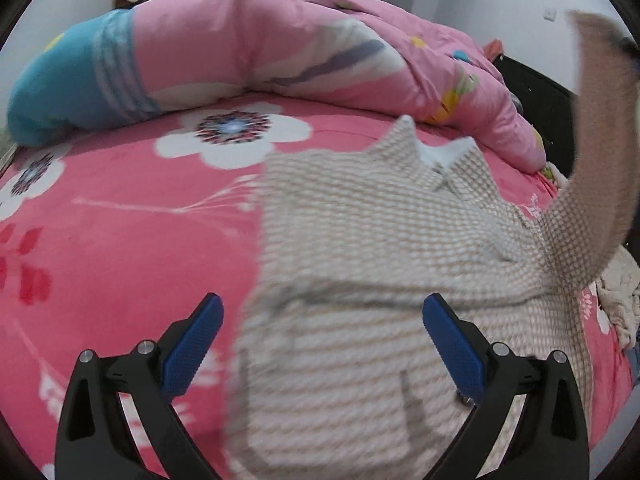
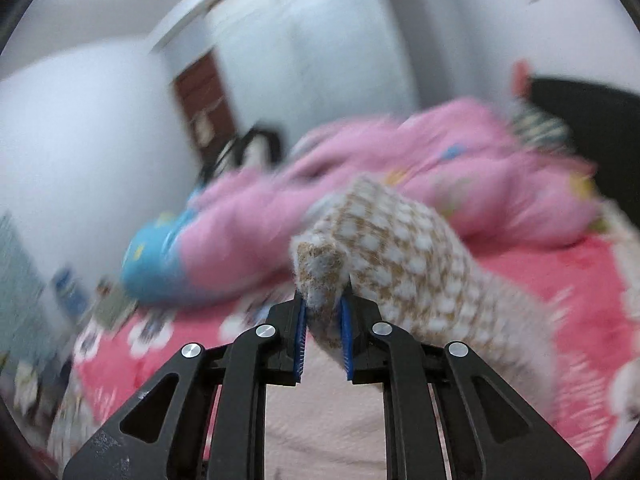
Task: Fold large clothes
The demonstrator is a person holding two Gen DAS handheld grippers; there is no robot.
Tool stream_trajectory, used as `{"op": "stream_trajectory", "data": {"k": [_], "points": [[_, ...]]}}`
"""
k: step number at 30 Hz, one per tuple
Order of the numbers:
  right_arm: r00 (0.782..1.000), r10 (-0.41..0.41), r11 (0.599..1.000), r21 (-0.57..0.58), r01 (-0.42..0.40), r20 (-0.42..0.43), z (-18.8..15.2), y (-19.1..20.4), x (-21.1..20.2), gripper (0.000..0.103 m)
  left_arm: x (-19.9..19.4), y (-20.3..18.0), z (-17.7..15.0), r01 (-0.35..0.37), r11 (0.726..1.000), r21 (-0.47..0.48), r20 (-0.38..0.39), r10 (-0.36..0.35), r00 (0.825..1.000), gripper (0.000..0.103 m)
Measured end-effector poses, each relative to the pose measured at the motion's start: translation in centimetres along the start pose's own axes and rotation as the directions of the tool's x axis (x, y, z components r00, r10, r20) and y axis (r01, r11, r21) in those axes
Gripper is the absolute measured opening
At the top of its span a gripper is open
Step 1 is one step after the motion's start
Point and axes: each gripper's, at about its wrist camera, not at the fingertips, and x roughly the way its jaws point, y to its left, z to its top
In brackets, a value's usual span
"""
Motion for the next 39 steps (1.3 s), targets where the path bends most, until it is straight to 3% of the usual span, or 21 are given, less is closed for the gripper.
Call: {"op": "stream_trajectory", "data": {"k": [1, 2, 3, 5, 7, 9, 10, 14, 16, 20, 25, 28, 30, 34, 36, 39], "points": [[0.995, 0.041, 0.999, -0.029, -0.044, -0.091, -2.1, 1.7, 3.7, 0.041, -0.5, 0.8, -0.3, 0.0, 1.0, -0.005, -0.002, 0.0, 1.0, 0.098], [0.979, 0.081, 0.995, -0.05, -0.091, -0.185, -4.1, 2.9, 6.8, 0.07, -0.9, 1.5, -0.6, 0.003, 1.0, -0.008, -0.003, -0.003, 1.0, 0.098], [0.957, 0.108, 0.99, -0.057, -0.128, -0.27, -6.0, 3.7, 9.5, 0.076, -1.3, 2.2, -0.9, 0.005, 1.0, -0.009, -0.006, -0.005, 1.0, 0.098], [0.896, 0.134, 0.986, -0.034, -0.163, -0.423, -9.4, 3.7, 14.0, 0.077, -2.0, 3.2, -1.5, 0.01, 1.0, -0.008, -0.008, -0.01, 1.0, 0.098], [0.876, 0.167, 0.986, 0.052, -0.161, -0.452, -10.2, 1.4, 15.0, 0.077, -2.4, 3.8, -1.6, 0.028, 1.0, -0.005, -0.003, -0.028, 1.0, 0.098], [0.884, 0.223, 0.974, 0.133, -0.184, -0.411, -9.4, -1.4, 13.8, 0.077, -2.7, 4.2, -1.3, 0.041, 0.999, 0.0, 0.015, -0.041, 0.999, 0.098], [0.898, 0.227, 0.971, 0.16, -0.178, -0.377, -8.5, -3.3, 12.5, 0.077, -2.7, 4.2, -1.0, 0.053, 0.999, 0.0, 0.023, -0.053, 0.998, 0.098], [0.946, 0.158, 0.973, 0.209, -0.1, -0.282, -6.0, -11.2, 7.4, 0.077, -1.2, 3.8, 1.4, 0.159, 0.986, -0.05, 0.043, -0.157, 0.987, 0.097], [0.961, 0.097, 0.974, 0.225, -0.038, -0.258, -5.6, -14.9, 5.6, 0.077, 1.1, 2.6, 3.3, 0.216, 0.973, -0.083, 0.027, -0.214, 0.976, 0.089], [0.969, 0.014, 0.952, 0.3, 0.063, -0.248, -6.4, -22.8, 3.2, 0.077, 6.0, 0.7, 6.4, 0.25, 0.959, -0.133, -0.069, -0.26, 0.963, 0.071], [0.967, -0.026, 0.93, 0.349, 0.116, -0.252, -8.6, -28.3, 1.3, 0.077, 12.9, 0.0, 8.2, 0.15, 0.966, -0.209, -0.238, -0.199, 0.951, 0.044], [0.968, -0.014, 0.921, 0.374, 0.111, -0.251, -10.1, -30.0, 1.4, 0.077, 14.0, -0.5, 8.1, 0.114, 0.976, -0.184, -0.273, -0.162, 0.948, 0.041], [0.967, -0.004, 0.918, 0.383, 0.105, -0.256, -11.0, -30.6, 1.8, 0.077, 14.0, -1.0, 8.1, 0.101, 0.98, -0.169, -0.272, -0.145, 0.951, 0.041], [0.964, -0.009, 0.916, 0.385, 0.115, -0.265, -11.8, -31.4, 1.7, 0.071, 13.8, -2.4, 8.5, 0.066, 0.99, -0.122, -0.24, -0.094, 0.966, 0.013], [0.963, -0.006, 0.914, 0.389, 0.114, -0.27, -11.7, -31.7, 1.6, 0.065, 12.7, -3.3, 9.0, 0.055, 0.996, -0.069, -0.194, -0.067, 0.979, 0.011], [0.967, -0.014, 0.92, 0.374, 0.113, -0.256, -11.3, -31.7, 0.8, 0.064, 9.6, -4.0, 10.7, 0.078, 0.997, -0.016, -0.09, -0.079, 0.993, 0.01]]}}
